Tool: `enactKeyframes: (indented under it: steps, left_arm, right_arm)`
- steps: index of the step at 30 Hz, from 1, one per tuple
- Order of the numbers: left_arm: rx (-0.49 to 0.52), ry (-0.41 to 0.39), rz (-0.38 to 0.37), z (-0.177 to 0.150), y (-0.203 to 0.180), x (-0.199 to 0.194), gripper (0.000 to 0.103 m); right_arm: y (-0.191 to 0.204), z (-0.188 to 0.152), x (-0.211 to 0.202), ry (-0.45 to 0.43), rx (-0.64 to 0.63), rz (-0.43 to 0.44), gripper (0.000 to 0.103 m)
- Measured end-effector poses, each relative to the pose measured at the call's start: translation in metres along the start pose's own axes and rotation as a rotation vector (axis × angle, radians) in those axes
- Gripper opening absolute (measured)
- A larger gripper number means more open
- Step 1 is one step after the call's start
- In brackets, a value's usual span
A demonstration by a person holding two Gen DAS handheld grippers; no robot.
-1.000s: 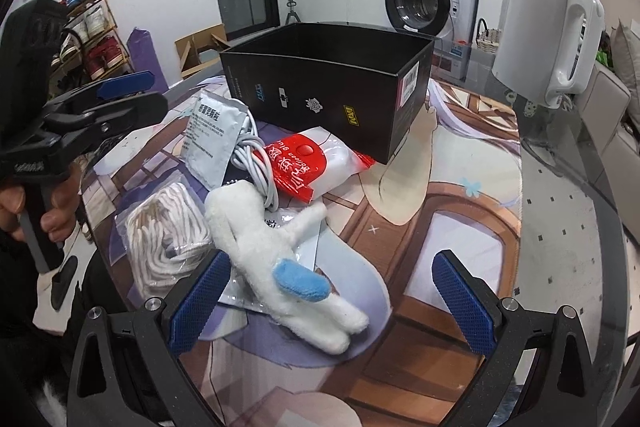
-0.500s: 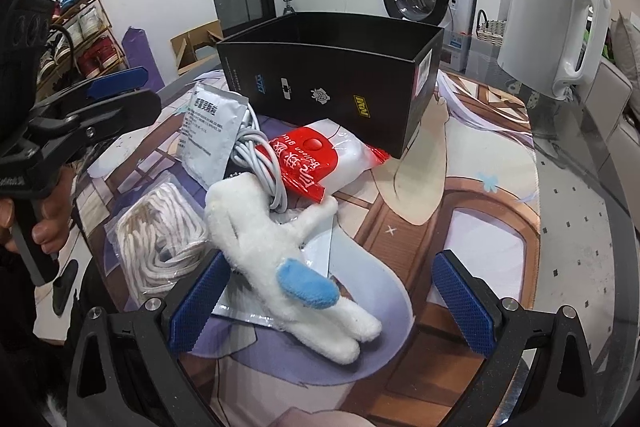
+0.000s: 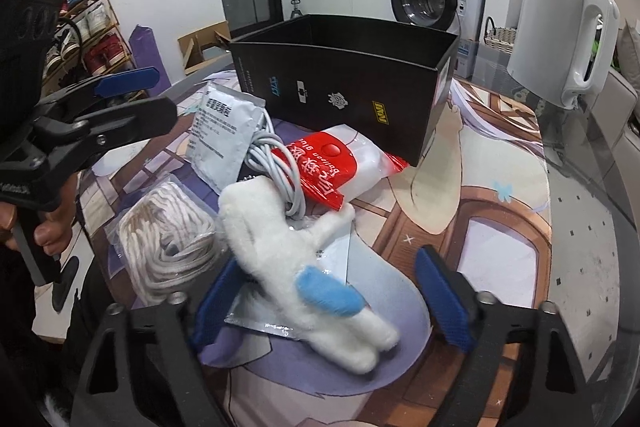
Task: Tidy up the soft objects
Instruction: 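Close the right tool on the white plush toy's body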
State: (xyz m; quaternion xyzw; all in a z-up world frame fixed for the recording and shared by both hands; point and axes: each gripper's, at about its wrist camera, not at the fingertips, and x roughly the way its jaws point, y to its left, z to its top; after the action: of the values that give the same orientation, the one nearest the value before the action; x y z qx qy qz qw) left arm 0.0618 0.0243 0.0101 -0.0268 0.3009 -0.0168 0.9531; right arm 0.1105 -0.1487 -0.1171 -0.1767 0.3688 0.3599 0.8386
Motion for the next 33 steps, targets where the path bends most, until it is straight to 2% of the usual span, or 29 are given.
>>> enactKeyframes:
  steps: [2,4,11,13,16,20,28,33]
  left_arm:
    - [0.001,-0.001,-0.002,0.0,0.0,0.0,0.103]
    - [0.001,0.0,-0.001,0.0,0.0,0.0,0.103]
    - [0.004,0.007,0.003,-0.001,-0.001,0.001,0.103]
    - [0.007,0.01,0.001,-0.002,-0.001,0.002,0.103]
    - [0.012,0.012,0.001,-0.001,-0.002,0.003,0.103]
    - [0.013,0.015,0.002,-0.002,-0.002,0.003,0.103]
    - [0.008,0.022,0.005,-0.002,-0.001,0.005,0.103]
    - [0.003,0.028,0.005,-0.002,0.0,0.006,0.103]
  right_arm:
    - [-0.003,-0.002,-0.002,-0.005,-0.003,0.012,0.072]
    - [-0.007,-0.003,-0.004,-0.005,0.005,0.027,0.069]
    - [-0.006,-0.003,-0.005,-0.021,-0.013,0.049,0.067]
    - [-0.002,-0.004,-0.003,-0.016,-0.025,0.058,0.062]
    - [0.001,-0.004,-0.005,-0.026,-0.039,0.073,0.048]
    - [0.002,-0.005,-0.01,-0.035,-0.057,0.08,0.037]
    - [-0.001,-0.008,-0.026,-0.051,-0.087,0.083,0.034]
    - [-0.011,-0.005,-0.043,-0.099,-0.069,0.089,0.034]
